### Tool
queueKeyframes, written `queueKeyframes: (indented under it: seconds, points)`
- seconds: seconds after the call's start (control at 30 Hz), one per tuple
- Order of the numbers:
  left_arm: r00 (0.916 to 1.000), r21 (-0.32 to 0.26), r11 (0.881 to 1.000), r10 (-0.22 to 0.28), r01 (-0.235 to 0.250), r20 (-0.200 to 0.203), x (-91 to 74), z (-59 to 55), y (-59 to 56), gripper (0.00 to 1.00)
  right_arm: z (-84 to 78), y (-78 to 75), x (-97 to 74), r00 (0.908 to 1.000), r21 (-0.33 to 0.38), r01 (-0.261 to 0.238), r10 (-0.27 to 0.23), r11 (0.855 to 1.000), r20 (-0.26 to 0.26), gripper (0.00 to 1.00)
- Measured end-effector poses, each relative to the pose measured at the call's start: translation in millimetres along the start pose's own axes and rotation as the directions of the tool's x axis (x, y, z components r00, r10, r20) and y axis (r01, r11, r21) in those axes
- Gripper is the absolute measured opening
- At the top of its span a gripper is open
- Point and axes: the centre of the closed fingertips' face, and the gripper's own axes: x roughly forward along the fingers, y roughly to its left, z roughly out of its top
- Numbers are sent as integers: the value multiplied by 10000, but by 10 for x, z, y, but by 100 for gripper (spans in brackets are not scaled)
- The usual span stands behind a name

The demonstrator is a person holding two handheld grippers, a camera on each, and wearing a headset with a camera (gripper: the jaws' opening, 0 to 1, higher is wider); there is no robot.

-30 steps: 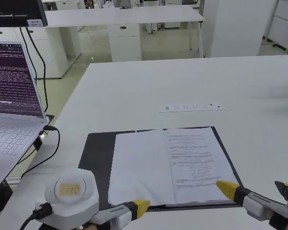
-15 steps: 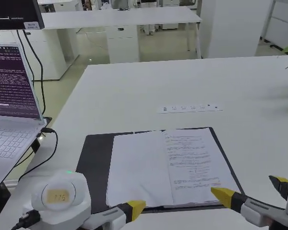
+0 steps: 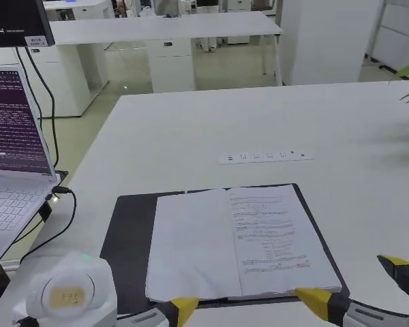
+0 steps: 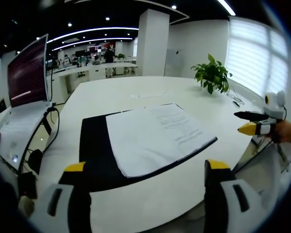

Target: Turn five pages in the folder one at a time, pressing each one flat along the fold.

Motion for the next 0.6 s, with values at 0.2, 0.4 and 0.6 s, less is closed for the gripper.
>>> queueKeyframes:
  seconds: [0.2, 0.4, 0.6]
  points:
    - [9999, 63, 10000, 23, -23, -138, 54, -50, -7, 99, -55, 55, 6, 9995, -136, -188, 184, 9997, -249, 97]
    - [9994, -44, 9995, -326, 326, -116, 168, -42, -144, 95, -78, 98, 17, 9989, -134, -338, 333, 9993, -335, 96]
    - [9961, -57, 9970, -776, 774, -427, 364, -52, -353, 87, -135, 125, 40, 9975, -123, -477, 470, 9988, -524, 94]
